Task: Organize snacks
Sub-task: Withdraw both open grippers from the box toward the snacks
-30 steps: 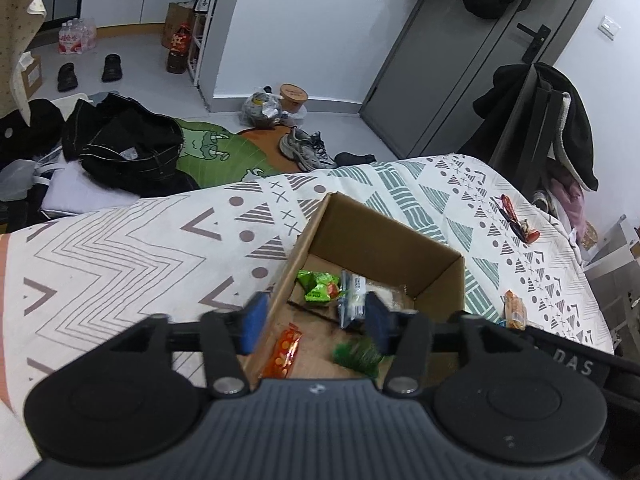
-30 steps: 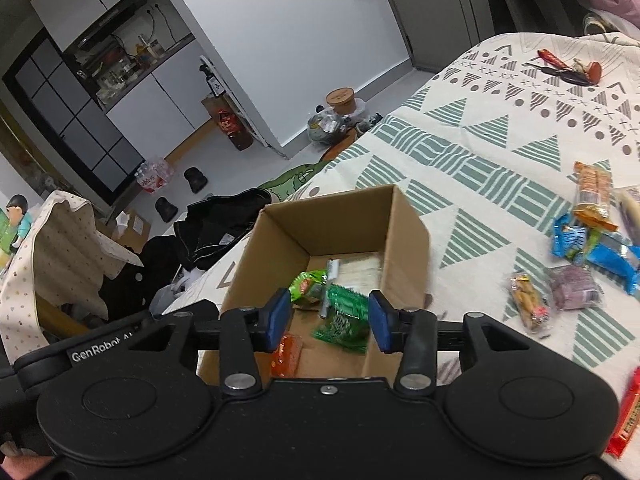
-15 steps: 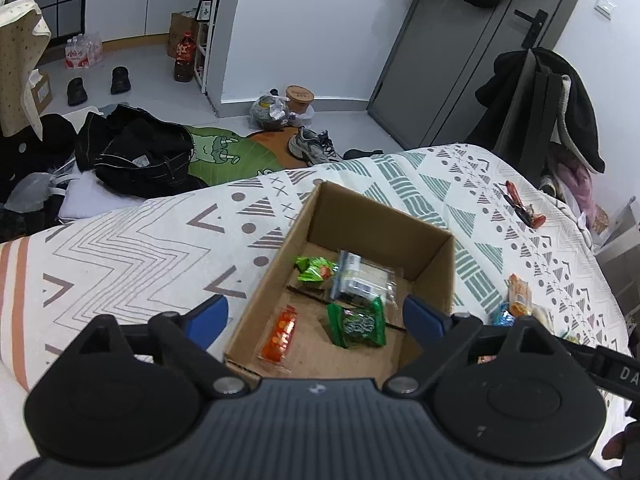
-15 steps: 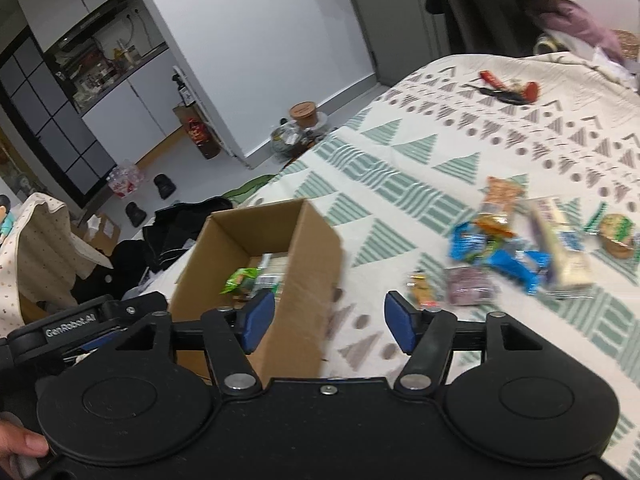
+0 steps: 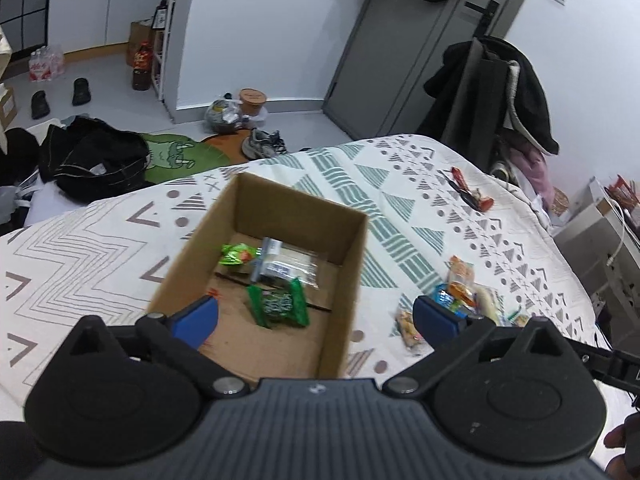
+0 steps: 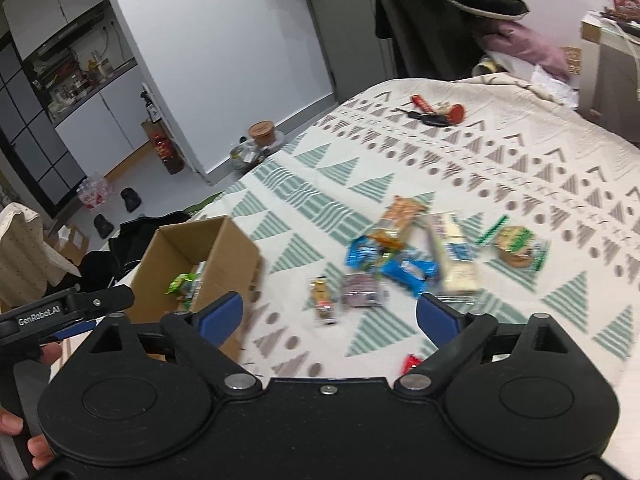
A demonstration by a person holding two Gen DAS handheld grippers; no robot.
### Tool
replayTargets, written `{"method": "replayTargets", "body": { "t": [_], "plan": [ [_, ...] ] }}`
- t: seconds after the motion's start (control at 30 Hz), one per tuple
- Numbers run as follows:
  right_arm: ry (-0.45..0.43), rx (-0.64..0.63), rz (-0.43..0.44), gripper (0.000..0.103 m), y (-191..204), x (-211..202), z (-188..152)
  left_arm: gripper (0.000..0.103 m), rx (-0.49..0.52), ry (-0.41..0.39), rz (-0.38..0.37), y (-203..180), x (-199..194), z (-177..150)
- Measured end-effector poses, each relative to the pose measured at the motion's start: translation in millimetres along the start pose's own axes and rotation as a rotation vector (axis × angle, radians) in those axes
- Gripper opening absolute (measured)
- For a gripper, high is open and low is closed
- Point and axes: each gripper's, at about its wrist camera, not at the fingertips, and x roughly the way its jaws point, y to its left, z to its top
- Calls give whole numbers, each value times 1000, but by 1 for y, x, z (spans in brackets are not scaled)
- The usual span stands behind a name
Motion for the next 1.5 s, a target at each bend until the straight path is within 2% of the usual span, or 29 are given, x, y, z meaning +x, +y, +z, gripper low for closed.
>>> {"method": "replayTargets", "body": {
  "t": [0.1, 0.6, 1.07, 1.5],
  "plan": [
    [-6, 13, -17, 103, -14, -7, -2, 103, 11, -1, -18, -11, -2, -4],
    [-5, 46, -41, 103, -70, -27, -10, 103, 107, 5, -55, -69, -9, -20],
    [0, 158, -4, 103, -114, -25, -22, 103, 191, 36, -34, -117, 1, -44],
    [25, 264, 7, 103, -151, -16, -35, 102, 214, 82, -14, -149, 22, -76]
  ]
}}
